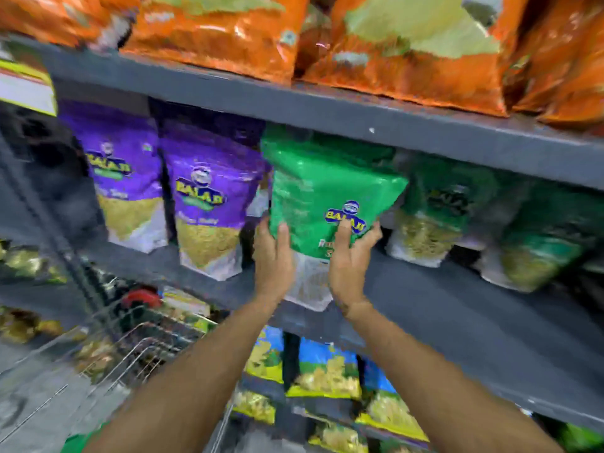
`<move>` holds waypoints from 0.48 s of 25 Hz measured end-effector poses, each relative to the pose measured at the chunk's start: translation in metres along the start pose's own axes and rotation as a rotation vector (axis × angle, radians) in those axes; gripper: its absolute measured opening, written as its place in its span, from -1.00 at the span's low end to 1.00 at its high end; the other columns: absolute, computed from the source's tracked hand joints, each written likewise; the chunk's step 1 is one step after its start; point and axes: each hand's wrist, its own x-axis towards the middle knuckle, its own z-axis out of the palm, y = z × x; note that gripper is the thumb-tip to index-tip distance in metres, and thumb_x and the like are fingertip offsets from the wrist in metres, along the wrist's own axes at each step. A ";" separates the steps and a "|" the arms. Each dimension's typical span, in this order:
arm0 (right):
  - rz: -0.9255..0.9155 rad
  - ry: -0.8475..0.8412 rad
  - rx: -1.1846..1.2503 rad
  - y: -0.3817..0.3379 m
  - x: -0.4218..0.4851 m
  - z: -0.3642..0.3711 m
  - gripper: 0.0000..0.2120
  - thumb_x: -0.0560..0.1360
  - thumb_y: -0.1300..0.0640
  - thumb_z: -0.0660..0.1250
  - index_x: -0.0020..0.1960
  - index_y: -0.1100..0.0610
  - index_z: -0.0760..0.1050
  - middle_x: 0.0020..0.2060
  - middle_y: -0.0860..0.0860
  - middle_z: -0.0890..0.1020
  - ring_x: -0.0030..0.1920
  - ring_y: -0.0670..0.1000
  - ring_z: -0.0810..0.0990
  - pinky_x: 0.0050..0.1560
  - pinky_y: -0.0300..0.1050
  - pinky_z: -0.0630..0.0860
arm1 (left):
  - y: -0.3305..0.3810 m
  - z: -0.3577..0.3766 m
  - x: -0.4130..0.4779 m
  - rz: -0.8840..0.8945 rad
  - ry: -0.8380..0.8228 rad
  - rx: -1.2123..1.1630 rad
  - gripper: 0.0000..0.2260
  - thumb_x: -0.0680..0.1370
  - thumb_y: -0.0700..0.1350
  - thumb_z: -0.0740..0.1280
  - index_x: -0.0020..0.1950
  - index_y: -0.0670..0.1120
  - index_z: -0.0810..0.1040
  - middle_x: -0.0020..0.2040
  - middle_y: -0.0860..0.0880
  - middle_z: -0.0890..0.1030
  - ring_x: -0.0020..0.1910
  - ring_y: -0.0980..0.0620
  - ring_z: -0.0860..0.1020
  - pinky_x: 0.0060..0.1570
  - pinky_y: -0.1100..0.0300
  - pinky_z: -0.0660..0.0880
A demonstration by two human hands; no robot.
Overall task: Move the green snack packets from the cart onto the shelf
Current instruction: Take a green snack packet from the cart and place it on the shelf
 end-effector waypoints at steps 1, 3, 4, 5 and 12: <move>0.023 -0.084 -0.066 0.011 0.006 -0.003 -0.37 0.53 0.00 0.11 0.47 0.25 -0.05 0.41 0.01 0.18 0.40 -0.10 0.19 0.43 -0.47 0.04 | -0.011 0.012 0.010 -0.040 -0.016 -0.035 -0.50 0.55 0.05 0.05 0.32 -0.28 0.31 0.34 -0.33 0.38 0.35 -0.25 0.33 0.40 -0.10 0.23; 0.048 -0.143 -0.212 0.036 0.004 -0.005 -0.35 0.51 -0.06 0.10 0.48 0.20 -0.03 0.46 0.10 0.21 0.45 0.04 0.18 0.52 -0.10 0.05 | -0.035 0.027 0.020 -0.161 -0.024 -0.173 -0.55 0.57 -0.01 0.05 0.32 -0.30 0.34 0.37 -0.32 0.38 0.39 -0.23 0.31 0.44 -0.08 0.17; 0.095 -0.097 -0.289 0.047 -0.001 -0.004 -0.33 0.49 -0.09 0.12 0.48 0.17 -0.01 0.47 0.13 0.21 0.46 0.09 0.17 0.48 -0.01 0.05 | -0.043 0.029 0.023 -0.232 -0.012 -0.277 -0.57 0.58 0.00 0.06 0.31 -0.25 0.38 0.37 -0.27 0.41 0.38 -0.18 0.35 0.44 -0.04 0.20; 0.178 0.010 -0.323 0.052 -0.007 -0.001 -0.32 0.49 -0.11 0.16 0.48 0.14 0.01 0.46 0.15 0.22 0.46 0.13 0.16 0.44 0.03 0.09 | -0.046 0.029 0.028 -0.300 0.004 -0.361 -0.56 0.57 0.07 0.07 0.29 -0.19 0.42 0.35 -0.21 0.45 0.35 -0.13 0.40 0.42 0.00 0.25; 0.709 0.320 0.157 0.037 0.020 0.020 -0.43 0.54 -0.07 0.15 0.44 0.15 0.09 0.39 0.22 0.33 0.25 0.17 0.41 0.30 0.05 0.30 | -0.062 0.016 0.045 -0.429 -0.143 -0.158 -0.29 0.50 0.33 -0.11 0.10 -0.21 0.54 0.04 -0.19 0.68 0.03 -0.06 0.61 0.20 -0.03 0.43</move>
